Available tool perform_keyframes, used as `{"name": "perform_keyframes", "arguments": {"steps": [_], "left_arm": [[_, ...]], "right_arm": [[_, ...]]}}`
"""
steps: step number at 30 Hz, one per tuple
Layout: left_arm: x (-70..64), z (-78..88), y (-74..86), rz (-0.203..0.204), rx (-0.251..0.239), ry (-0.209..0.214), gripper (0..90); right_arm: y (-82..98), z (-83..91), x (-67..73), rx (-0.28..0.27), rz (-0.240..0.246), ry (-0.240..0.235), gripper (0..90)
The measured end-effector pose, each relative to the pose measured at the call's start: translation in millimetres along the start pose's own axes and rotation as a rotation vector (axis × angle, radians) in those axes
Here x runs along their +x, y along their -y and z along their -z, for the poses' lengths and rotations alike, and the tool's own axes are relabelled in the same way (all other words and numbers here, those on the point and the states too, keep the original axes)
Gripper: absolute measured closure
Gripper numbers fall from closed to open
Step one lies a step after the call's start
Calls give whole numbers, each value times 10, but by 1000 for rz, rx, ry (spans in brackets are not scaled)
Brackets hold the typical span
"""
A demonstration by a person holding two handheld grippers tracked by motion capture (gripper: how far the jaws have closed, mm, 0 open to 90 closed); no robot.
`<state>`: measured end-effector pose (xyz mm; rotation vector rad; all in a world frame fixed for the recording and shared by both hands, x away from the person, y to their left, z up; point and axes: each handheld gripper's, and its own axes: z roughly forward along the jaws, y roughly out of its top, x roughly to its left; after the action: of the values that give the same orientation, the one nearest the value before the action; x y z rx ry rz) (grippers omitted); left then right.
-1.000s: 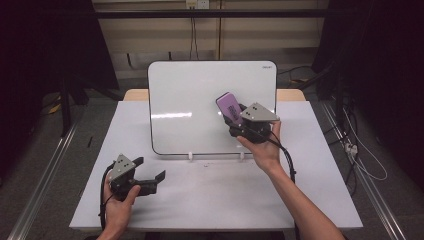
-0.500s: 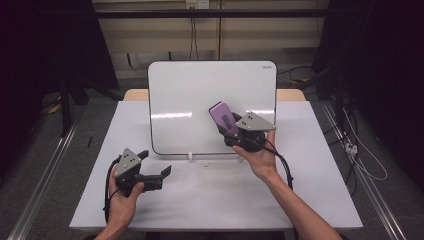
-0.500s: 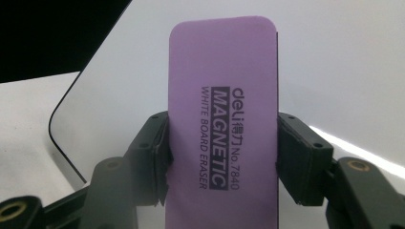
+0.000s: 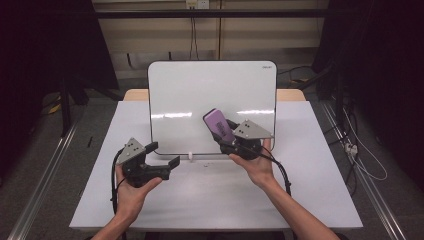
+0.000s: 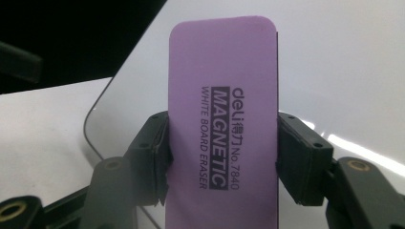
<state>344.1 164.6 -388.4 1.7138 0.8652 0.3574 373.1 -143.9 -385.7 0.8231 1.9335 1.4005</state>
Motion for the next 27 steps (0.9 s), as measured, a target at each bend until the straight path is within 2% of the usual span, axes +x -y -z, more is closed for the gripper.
{"name": "perform_keyframes", "arguments": {"steps": [3,6,9,10,12,13,15,16,18,20,23,27], "left_arm": [[-35,-73,-65,13,-20,13,83],[-55,-145,-117,30,-50,38,145],[-52,-237,-156,88,-75,100,210],[-54,-265,-168,110,-96,112,259],[-66,-326,-203,146,-128,128,296],[-69,-353,-219,154,-147,134,335],[-79,-413,-238,176,-163,157,355],[-91,-447,-247,202,-177,166,366],[-95,-494,-255,209,-185,171,423],[-116,-525,-250,190,-197,155,480],[-109,-539,-248,217,-227,150,574],[-111,-550,-232,218,-225,156,604]], "right_arm": [[33,-20,54,-10,-6,-17,413],[52,-43,113,-19,-12,-39,413],[54,-65,172,-36,-13,-53,413],[50,-68,193,-40,-10,-56,413],[45,-74,227,-44,0,-64,413],[45,-75,239,-47,-4,-68,413],[44,-75,258,-55,-13,-65,413],[43,-76,262,-56,-14,-68,412],[44,-74,277,-63,-23,-76,413],[43,-74,300,-68,-26,-83,413],[49,-76,322,-70,-33,-96,412],[73,-91,338,-71,-58,-96,413]]}}
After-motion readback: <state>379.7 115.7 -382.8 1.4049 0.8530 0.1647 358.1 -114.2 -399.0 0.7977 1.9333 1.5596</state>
